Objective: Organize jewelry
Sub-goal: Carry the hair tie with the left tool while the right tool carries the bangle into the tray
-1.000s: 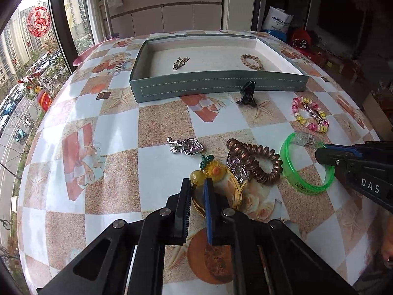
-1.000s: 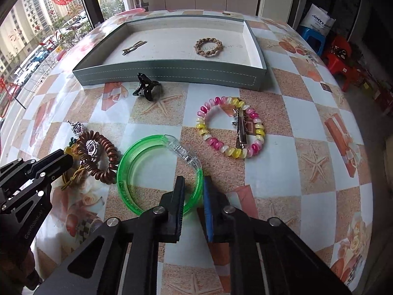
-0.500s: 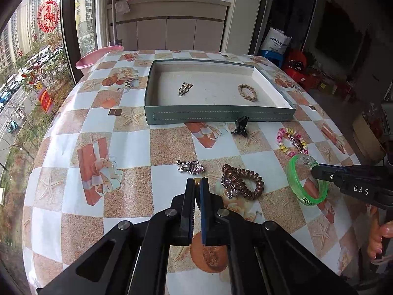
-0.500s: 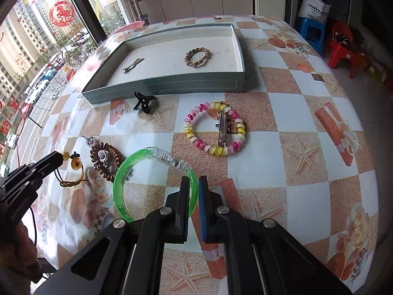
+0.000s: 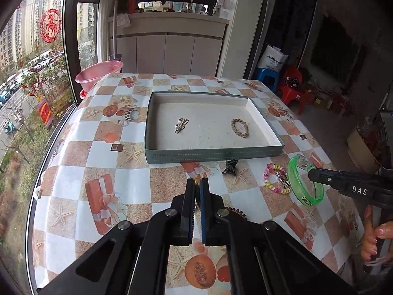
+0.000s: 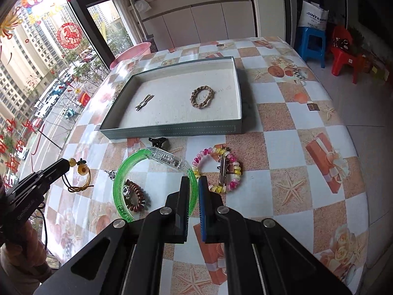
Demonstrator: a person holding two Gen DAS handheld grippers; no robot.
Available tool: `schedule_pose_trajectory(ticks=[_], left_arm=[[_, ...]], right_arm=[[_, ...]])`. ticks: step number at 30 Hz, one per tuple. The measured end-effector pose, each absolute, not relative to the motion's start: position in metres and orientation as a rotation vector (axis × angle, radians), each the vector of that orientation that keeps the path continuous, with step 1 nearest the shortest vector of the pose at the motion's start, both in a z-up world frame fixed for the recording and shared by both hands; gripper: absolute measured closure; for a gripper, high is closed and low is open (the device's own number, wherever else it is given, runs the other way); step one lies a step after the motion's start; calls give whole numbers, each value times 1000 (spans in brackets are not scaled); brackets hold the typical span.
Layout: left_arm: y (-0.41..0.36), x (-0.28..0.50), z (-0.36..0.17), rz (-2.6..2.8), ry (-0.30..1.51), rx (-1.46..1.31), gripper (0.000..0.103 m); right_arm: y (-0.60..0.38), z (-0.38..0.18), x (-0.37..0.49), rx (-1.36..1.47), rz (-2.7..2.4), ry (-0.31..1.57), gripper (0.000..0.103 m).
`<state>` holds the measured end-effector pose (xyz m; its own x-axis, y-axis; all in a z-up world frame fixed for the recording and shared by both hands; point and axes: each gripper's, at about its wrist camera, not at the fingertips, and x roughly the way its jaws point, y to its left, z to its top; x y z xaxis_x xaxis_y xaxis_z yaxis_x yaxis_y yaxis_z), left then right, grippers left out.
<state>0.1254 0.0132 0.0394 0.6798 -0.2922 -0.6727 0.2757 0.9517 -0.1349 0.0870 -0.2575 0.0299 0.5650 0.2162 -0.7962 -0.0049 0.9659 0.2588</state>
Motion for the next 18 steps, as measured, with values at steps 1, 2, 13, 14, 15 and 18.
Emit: schedule_pose_trajectory(ticks=[1, 2, 13, 14, 15, 18], left_arm=[[12, 128, 45, -318, 749, -23, 87], [11, 132, 49, -319, 739, -22, 87], [-1, 210, 80, -301, 701, -17, 87], [-3, 219, 80, -296, 704, -15, 87], [-5, 229, 79, -291, 706, -15, 87], [-11, 255, 72, -281, 720, -20, 87]], right_arm=[[-259, 34, 91, 241, 133, 958, 96], [-260, 39, 94, 242, 134, 952, 96], [-274, 74, 171, 259, 134, 934, 96], [-276, 76, 180, 265, 131, 933, 96], [-277, 77, 188, 273, 129, 933, 96], [-280, 77, 215, 283, 118, 934, 96]])
